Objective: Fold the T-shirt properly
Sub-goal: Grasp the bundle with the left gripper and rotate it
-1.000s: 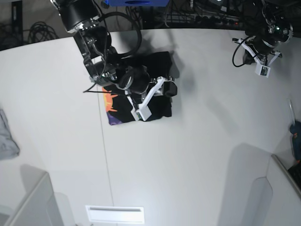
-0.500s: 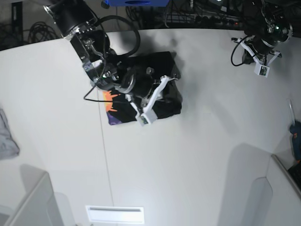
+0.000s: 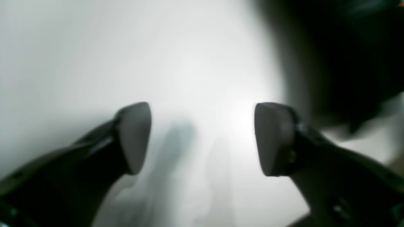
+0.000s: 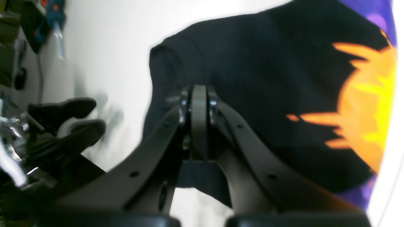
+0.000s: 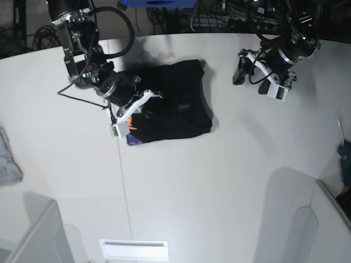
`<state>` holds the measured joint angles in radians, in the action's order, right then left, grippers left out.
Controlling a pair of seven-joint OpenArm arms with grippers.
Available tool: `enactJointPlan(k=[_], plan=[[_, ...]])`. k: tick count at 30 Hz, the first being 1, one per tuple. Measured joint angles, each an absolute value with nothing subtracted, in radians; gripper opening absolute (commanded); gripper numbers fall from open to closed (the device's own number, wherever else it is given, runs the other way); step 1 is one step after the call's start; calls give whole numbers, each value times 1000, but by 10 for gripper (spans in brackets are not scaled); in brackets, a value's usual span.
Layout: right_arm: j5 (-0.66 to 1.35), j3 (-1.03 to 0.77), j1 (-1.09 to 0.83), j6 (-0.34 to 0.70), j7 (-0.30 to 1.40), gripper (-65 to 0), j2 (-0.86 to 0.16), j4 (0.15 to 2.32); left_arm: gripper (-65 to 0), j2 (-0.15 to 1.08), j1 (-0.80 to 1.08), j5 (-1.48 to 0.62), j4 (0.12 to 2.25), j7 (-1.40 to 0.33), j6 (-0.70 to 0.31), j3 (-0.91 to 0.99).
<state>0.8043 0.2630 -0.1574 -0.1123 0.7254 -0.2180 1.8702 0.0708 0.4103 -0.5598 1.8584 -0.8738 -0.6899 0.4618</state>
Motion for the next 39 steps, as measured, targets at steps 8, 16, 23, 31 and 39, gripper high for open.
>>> enactJointPlan(k=[8,16,23,31,39], plan=[[805,261,-178,-112,721,-650,-243,1873,-117,66,334,-771,1753,-875,-689,327],[805,131,-273,-106,624,-650,-244,1906,-117,70,244,-847,1583,-872,-685,221],[805,78,-303,-75,616,-650,-243,1908,-118,15,182,-852,1541,-863,-673,158],[805,-10,-344,-29,620,-650,-243,1908,-118,18,135,-849,1465,-858,-477,96],[805,-52,-363,-29,620,-650,-244,1908,-481,20,90,-852,1391,-850,-422,31]])
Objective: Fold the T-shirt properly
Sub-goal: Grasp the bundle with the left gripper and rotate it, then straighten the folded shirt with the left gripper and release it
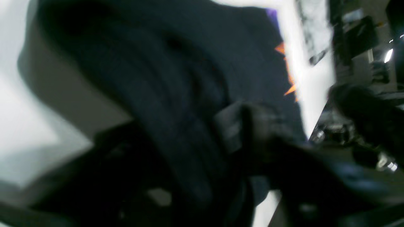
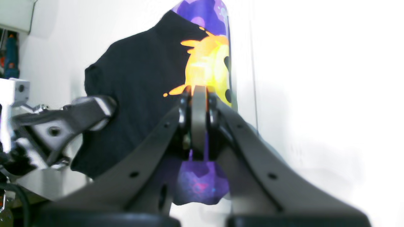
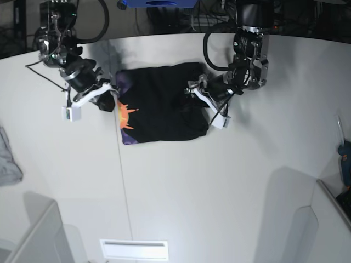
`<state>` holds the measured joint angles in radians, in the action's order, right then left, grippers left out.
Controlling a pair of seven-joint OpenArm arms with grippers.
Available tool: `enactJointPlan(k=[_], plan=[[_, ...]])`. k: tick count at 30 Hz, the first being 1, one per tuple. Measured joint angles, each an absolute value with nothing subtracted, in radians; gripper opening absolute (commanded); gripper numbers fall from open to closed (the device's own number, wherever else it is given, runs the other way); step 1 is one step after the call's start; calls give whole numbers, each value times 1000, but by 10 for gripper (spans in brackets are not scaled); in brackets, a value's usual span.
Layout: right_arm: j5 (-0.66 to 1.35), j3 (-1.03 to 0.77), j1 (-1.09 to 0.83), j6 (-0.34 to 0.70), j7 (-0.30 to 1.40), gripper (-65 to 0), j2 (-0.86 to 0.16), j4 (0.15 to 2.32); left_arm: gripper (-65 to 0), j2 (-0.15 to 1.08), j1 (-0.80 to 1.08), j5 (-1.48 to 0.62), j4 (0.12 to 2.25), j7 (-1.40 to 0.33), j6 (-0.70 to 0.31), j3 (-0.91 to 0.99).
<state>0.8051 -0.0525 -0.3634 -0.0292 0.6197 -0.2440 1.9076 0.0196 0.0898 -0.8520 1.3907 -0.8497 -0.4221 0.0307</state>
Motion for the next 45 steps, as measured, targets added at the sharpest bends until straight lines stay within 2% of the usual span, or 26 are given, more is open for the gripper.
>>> enactJointPlan(k=[2,3,6,9,13,17,25,29,34,40,45], plan=[[809,-51,-364,-25,615,-650,-264,1908,-622,20,87,-854,1392,-853,-422,31],[807,-52,-366,-26,614,-650,-269,1908,-650,20,86,-854,1391,-854,-421,31],[805,-54,-369,-27,613,-650,-273,1908,-650,24,79,-854,1391,-863,-421,31],[805,-52,-372,-27,612,-650,-271,1908,-650,78,48,-859,1391,-924,-418,-14],[808,-52,-380,-26,612,-650,-271,1908,-650,125,10,-854,1427,-1000,-313,-48],[807,-52,-391,-26,612,-650,-268,1907,-650,176,-12,-849,1486,-1066,-289,-72],[808,-65,-419,-28,609,-650,-254,1907,-650,292,-176,-849,1493,-1110,-287,-348],[805,-175,-470,-29,617,-650,-179,1907,-650,326,-264,-847,1486,-1114,-286,-522],[805,-271,-514,-30,609,-650,-165,1907,-650,325,-371,-819,1491,-1109,-287,-697],[805,-362,-575,-30,612,-650,-91,1907,-650,327,-435,-672,1501,-1104,-303,-867],[805,-370,-612,-30,609,-650,-91,1907,-650,321,-476,-546,1509,-1095,-445,-930]])
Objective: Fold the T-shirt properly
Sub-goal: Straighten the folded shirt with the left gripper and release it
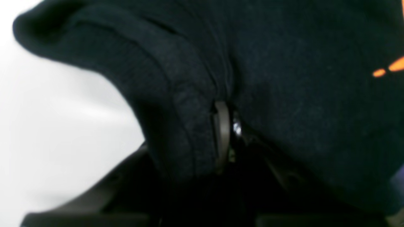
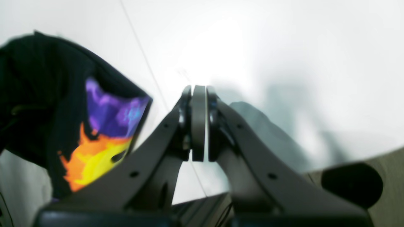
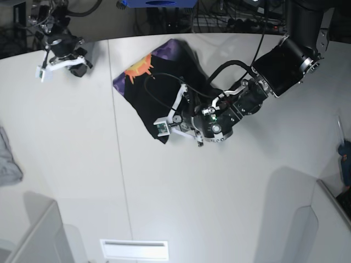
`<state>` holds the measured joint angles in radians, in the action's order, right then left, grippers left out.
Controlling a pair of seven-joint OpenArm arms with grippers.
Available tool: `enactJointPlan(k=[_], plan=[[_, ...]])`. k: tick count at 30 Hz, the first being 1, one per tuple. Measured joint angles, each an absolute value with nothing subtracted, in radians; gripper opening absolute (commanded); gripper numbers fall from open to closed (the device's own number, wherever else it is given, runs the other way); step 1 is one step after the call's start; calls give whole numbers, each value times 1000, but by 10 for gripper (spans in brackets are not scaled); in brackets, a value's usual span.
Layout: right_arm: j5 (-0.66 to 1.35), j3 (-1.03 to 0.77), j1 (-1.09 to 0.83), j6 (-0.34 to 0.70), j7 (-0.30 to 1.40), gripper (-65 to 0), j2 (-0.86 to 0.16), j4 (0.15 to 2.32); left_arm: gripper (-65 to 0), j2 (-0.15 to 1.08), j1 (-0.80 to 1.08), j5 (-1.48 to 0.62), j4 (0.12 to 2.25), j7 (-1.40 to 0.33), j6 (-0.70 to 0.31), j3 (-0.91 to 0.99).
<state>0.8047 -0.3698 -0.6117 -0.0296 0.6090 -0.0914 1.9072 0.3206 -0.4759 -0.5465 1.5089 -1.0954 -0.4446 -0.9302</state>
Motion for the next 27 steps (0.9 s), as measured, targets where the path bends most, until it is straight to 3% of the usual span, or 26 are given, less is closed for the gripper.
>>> enactJointPlan(k=[8,15,27], plan=[[776,-374,-633,-30,612,-650,-49,1907,-650,320,-430,-172,1644,-1076,-698,-939],[537,-371,-607,-30,620,-650,79,1907,-650,316,-356,32,1659,-957,-697,-931],[496,-373,-569,-29,613,-650,105,1907,-650,271,-372,44,1617,-863,-705,-939]])
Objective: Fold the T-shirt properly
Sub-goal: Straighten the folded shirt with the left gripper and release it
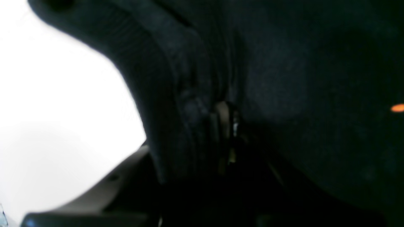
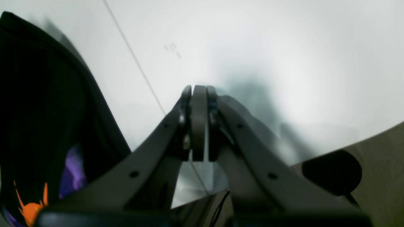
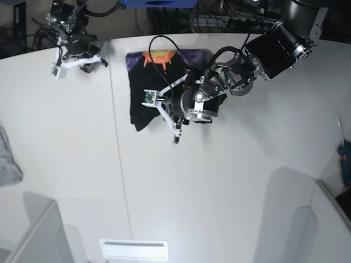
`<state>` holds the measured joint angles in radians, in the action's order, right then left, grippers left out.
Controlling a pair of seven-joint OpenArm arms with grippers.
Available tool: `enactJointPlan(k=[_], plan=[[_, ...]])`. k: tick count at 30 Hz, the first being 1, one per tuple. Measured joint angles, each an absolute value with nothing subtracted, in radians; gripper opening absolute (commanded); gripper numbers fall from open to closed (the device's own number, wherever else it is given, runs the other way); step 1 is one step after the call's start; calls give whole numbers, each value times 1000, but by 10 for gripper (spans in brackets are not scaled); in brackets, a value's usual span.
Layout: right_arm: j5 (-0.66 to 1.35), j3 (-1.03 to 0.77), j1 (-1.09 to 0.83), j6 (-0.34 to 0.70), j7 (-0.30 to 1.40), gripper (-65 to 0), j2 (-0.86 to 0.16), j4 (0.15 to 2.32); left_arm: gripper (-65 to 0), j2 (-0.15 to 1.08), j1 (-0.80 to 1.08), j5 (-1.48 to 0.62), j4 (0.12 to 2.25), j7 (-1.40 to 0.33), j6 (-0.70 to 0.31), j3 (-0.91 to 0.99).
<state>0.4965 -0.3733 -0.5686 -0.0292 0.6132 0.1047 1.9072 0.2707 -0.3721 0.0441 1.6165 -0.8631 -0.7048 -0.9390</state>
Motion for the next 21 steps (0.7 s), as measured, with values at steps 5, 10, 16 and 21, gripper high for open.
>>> enactJointPlan(k=[5,10,16,21], plan=[[497,-374,-564,-29,615,-650,105,1907,-650,262,-402,45,1594,-859,-704,-992],[497,-374,-564,-29,616,-650,105,1907,-650,260,-410,45,1593,-860,-704,-1011],[497,-374,-561,-29,617,-650,105,1907,-650,260,-411,44,1592,-859,-704,-1009],[498,-373,-544,-29,616,-650,102,1883,-574,260,-430,42,1592,-860,-705,-1011]])
